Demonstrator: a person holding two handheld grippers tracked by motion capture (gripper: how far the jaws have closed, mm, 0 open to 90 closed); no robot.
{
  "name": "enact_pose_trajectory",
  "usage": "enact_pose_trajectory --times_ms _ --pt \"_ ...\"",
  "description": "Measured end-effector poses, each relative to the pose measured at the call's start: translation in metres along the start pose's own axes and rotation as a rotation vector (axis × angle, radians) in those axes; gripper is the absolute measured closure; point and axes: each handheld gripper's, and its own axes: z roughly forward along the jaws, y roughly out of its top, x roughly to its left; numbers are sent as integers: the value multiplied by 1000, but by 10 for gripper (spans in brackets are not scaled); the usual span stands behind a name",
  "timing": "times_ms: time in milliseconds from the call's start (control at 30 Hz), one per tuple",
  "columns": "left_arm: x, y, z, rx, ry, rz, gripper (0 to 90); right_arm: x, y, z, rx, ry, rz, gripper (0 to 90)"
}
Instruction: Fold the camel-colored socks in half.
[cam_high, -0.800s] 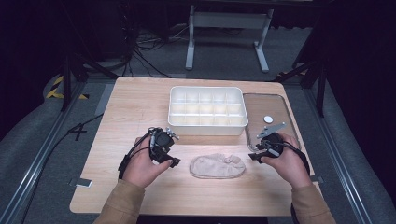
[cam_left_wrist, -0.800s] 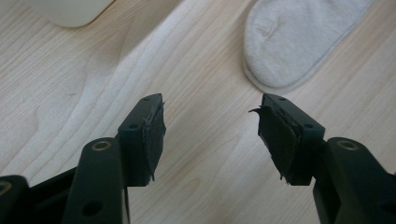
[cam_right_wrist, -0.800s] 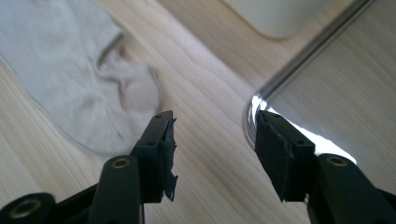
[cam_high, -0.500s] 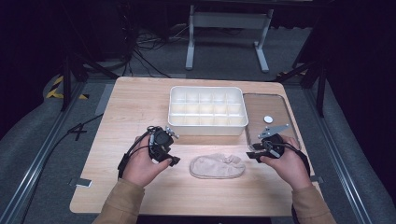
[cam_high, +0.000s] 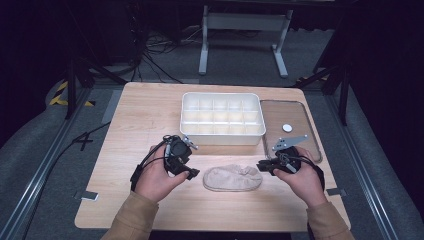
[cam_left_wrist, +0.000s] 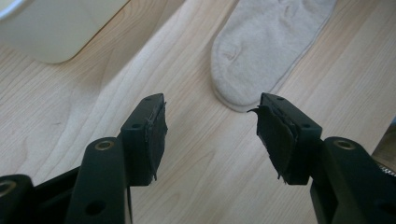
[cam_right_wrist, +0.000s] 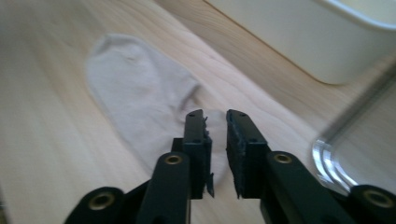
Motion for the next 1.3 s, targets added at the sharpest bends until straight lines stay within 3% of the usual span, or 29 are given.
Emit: enact_pose_trajectory --times_ms 67,100,200,500,633,967,1200,1233,1300 --pt "0 0 0 -1 -7 -1 427 2 2 2 -26 58 3 872" --pt "0 0 -1 3 -5 0 426 4 3 2 -30 61 3 885" --pt "-1 1 0 1 -2 0 424 8 4 6 -10 20 -31 893" --pt "-3 1 2 6 -5 -6 409 17 5 27 42 -2 -65 896" --pt "-4 1 5 13 -6 -2 412 20 5 33 49 1 -59 895" --pt "-7 2 17 34 -32 -1 436 35 3 63 53 21 -97 884" --pt "-8 3 23 40 -45 8 435 39 -2 80 100 17 -112 877" --pt "-9 3 26 38 -49 -10 435 39 -2 80 100 17 -112 877" --pt "-8 3 28 35 -50 -9 442 39 -4 84 120 32 -107 884"
